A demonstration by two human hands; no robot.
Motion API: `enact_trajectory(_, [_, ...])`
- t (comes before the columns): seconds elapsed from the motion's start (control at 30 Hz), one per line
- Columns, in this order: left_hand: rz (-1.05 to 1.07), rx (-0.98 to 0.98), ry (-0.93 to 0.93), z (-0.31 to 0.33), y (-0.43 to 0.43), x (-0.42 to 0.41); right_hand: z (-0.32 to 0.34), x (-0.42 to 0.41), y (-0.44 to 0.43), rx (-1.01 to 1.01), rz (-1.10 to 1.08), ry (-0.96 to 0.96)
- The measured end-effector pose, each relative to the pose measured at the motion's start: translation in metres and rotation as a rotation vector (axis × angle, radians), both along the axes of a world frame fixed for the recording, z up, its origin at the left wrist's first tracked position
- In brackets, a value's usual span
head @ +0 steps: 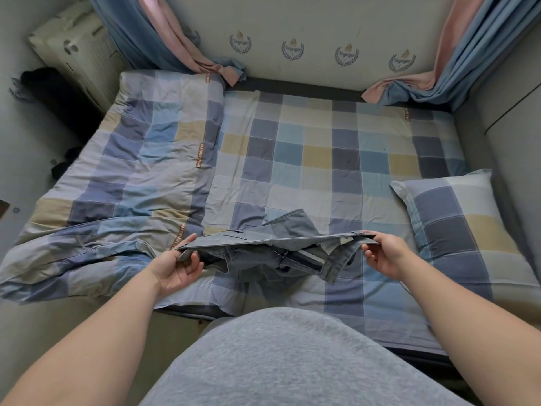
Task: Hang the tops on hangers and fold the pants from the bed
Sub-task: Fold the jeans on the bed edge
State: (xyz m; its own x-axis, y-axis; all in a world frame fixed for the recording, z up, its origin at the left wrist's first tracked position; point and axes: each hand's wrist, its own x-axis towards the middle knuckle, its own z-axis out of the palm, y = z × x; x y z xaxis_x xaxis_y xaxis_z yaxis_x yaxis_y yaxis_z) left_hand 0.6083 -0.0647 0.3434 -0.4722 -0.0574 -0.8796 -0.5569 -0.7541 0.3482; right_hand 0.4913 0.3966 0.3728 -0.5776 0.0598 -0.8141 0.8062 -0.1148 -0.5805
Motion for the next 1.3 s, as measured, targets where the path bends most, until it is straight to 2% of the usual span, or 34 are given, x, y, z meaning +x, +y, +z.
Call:
enact_trajectory(0.13, [0.045, -0.002, 0.045, 0.004, 0.000, -0.003, 0.008, -0.003, -0.007, -0.082, -0.057, -0.026])
enact_trajectory(0.23, [0.017, -0.017, 0.088, 0.007, -0.001, -0.008, 0.010, -0.008, -0.007, -0.115, 0.045, 0.053])
enact_trajectory(0.3, [-0.055, -0.008, 0.119, 0.010, -0.002, -0.009, 0.008, -0.010, -0.006, 0.025, 0.181, 0.153])
enact_trajectory(0.37, [-0.147, -0.060, 0.132, 0.010, -0.001, -0.009, 0.003, -0.011, -0.005, 0.353, 0.350, 0.276])
enact_trajectory(0.47, [-0.298, -0.365, 0.134, 0.006, 0.009, -0.010, -0.004, -0.010, 0.000, 0.828, 0.544, 0.386])
enact_trajectory(0.53, [-0.316, -0.642, 0.105, 0.003, 0.016, -0.012, -0.007, -0.007, 0.002, 0.946, 0.603, 0.397])
enact_trajectory(0.63, [-0.327, -0.902, 0.121, 0.000, 0.018, -0.013, -0.008, 0.001, 0.001, 1.089, 0.640, 0.427])
enact_trajectory(0.7, [-0.420, -1.141, 0.063, 0.000, 0.016, -0.015, -0.007, 0.002, 0.000, 1.191, 0.639, 0.486])
enact_trajectory(0.77, [-0.516, -1.366, -0.040, 0.003, 0.014, -0.020, -0.001, -0.002, -0.002, 1.151, 0.587, 0.559])
enact_trajectory(0.8, [-0.512, -1.415, -0.057, 0.007, 0.014, -0.025, 0.002, -0.006, -0.003, 1.076, 0.547, 0.592])
enact_trajectory(0.83, [-0.477, -1.416, -0.026, 0.011, 0.014, -0.031, 0.006, -0.012, -0.004, 0.995, 0.508, 0.613])
enact_trajectory(0.9, [-0.341, -1.312, 0.163, 0.026, 0.013, -0.049, 0.017, -0.026, -0.007, 0.885, 0.427, 0.664])
enact_trajectory(1.0, [-0.182, -1.165, 0.325, 0.064, 0.014, -0.082, 0.047, -0.054, -0.013, 0.857, 0.331, 0.800])
enact_trajectory(1.13, [-0.098, -1.269, 0.450, 0.127, 0.010, -0.134, 0.109, -0.104, -0.019, 0.886, 0.237, 0.986])
enact_trajectory(1.3, [0.016, -1.402, 0.593, 0.231, 0.006, -0.199, 0.226, -0.170, -0.027, 0.912, 0.122, 1.231])
